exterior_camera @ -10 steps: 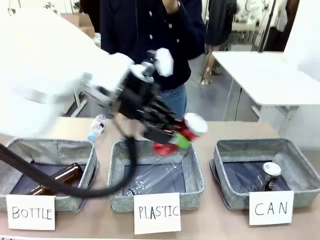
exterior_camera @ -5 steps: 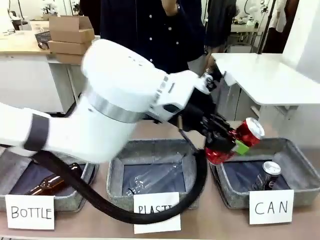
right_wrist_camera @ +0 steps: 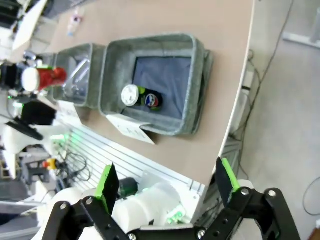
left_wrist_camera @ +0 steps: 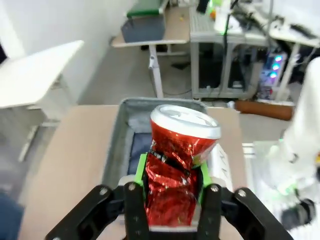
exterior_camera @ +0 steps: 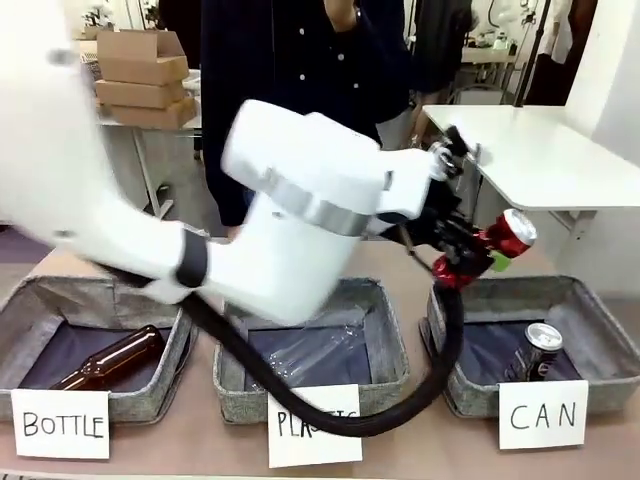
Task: Sort the can waste into the basket.
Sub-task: Pick up the can waste from the table and place it in the right Fabric basket.
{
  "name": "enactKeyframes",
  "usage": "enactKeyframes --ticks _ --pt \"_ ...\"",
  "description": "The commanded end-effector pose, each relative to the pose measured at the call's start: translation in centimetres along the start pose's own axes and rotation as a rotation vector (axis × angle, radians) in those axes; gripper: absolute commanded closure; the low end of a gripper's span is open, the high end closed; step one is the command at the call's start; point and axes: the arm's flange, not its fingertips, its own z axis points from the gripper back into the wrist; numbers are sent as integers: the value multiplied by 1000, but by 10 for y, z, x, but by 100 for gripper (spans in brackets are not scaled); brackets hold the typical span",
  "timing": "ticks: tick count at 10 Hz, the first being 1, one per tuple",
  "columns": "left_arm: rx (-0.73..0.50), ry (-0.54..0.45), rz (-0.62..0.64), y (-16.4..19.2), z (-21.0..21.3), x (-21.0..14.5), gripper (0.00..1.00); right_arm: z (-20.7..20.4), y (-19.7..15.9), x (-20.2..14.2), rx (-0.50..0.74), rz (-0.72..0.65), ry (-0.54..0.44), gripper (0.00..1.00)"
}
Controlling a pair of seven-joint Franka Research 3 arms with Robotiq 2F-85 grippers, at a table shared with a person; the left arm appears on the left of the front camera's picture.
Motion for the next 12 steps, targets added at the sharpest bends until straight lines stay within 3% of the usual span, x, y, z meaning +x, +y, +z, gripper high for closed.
enactKeyframes --ticks 1,4,5,6,12 --pt "-67 -2 -13 15 -44 7 56 2 1 -2 -3 -14 15 0" --pt "-110 15 34 18 -63 -4 56 2 1 -2 -3 -14 15 0" --pt "-121 14 40 17 -63 -6 19 2 1 -2 -3 -14 15 0" --pt "-111 19 38 16 -63 -6 0 2 1 -2 -3 -14 15 0" --pt "-120 21 112 15 -32 -9 0 0 0 0 1 0 0 0"
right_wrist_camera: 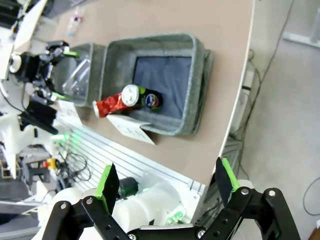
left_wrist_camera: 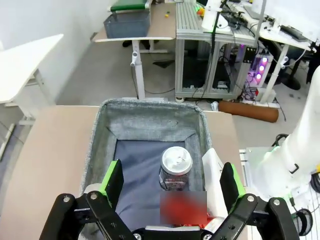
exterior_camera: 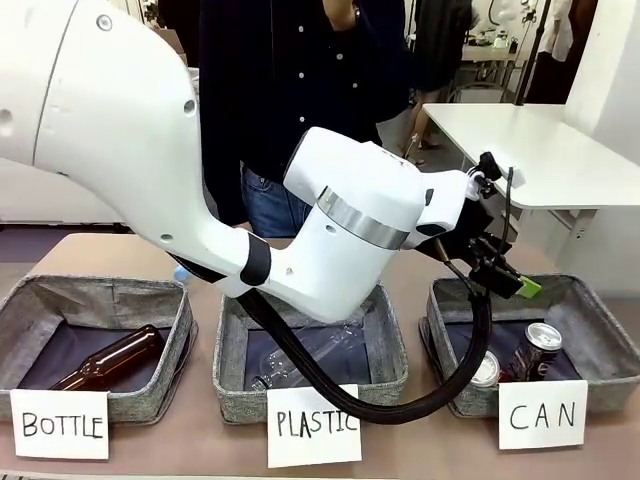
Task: Sort the can waste into the basket.
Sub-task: Pick up the can waste from the table and place it in the right Fabric basket.
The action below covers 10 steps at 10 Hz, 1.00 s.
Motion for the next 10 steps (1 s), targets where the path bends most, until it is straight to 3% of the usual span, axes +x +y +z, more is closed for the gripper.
enactKeyframes --ticks 1,3,5,8,9,10 --pt "-37 34 118 -9 46 -1 0 -3 7 5 54 34 0 0" --pt "-5 75 279 -17 131 -25 0 -28 32 30 178 71 39 0" --pt "124 34 476 -38 245 -69 0 -68 74 59 411 150 114 0" --pt "338 -220 670 -76 392 -107 0 -142 132 83 644 182 273 0" --pt "295 -337 755 -90 443 -120 0 -167 156 85 764 137 349 0" --pt "295 -406 837 -97 482 -135 0 -189 176 81 749 85 416 0"
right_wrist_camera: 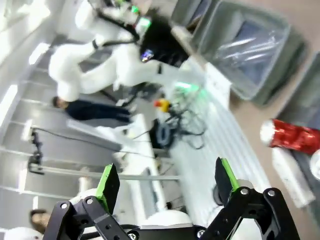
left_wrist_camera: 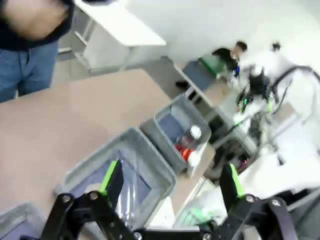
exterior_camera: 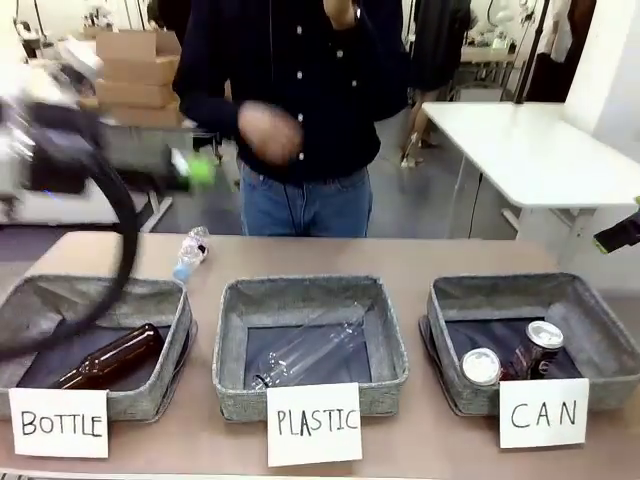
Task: Sort the can waste into the basket.
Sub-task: Pick up the can waste from the table and place it in the right Fabric basket.
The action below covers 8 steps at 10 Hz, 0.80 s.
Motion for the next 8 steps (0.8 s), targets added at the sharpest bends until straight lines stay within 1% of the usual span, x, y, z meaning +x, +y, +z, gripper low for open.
enactKeyframes --ticks 1,2,3,4,5,6,8 --pt "-143 -88 159 9 90 -39 0 -37 6 12 24 -128 -2 0" --pt "-83 -28 244 29 109 -48 0 -53 8 21 81 -210 -139 0" --pt "-61 86 336 58 124 -66 0 -62 11 30 95 -337 -299 0" --pt "-110 197 380 80 131 -86 0 -60 13 32 118 -385 -361 0" --pt "-82 355 417 102 135 -108 0 -53 11 34 74 -438 -463 0" --pt "-91 55 342 69 132 -24 0 -50 -5 30 107 -323 -205 0" --pt "-91 55 342 69 132 -24 0 -50 -5 30 107 -323 -205 0"
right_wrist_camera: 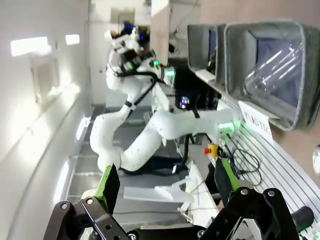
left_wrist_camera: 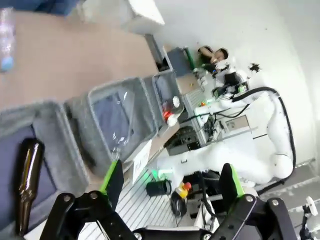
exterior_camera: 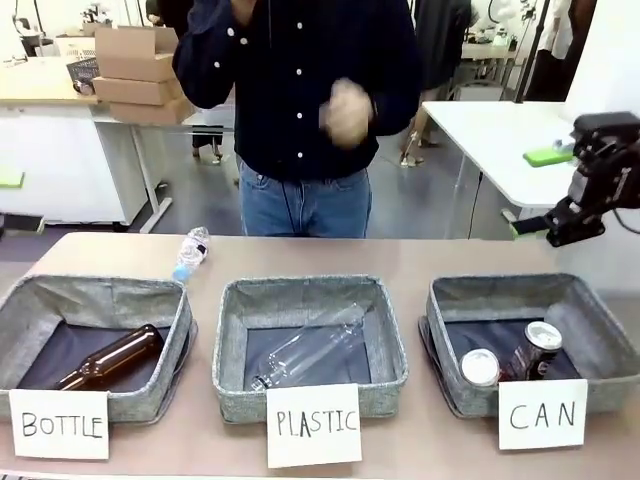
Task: Sort the can waste into the basket.
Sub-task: Pick up the can waste from the table and place it in the right Fabric basket.
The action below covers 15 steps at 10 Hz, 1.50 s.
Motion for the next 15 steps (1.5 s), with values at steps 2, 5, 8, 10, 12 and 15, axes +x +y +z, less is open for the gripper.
enactKeyframes --ticks 2,5,8,10,12,15 --pt "7 -46 -26 -14 -8 5 0 2 -3 3 -6 36 51 0" --pt "7 -46 -26 -14 -8 5 0 2 -3 3 -6 36 51 0" --pt "7 -46 -26 -14 -8 5 0 2 -3 3 -6 36 51 0" --pt "7 -46 -26 -14 -8 5 0 2 -3 3 -6 36 51 0" --pt "7 -46 -26 -14 -8 5 0 2 -3 3 -6 36 51 0" --pt "7 -46 -26 -14 -8 5 0 2 -3 3 -6 36 51 0"
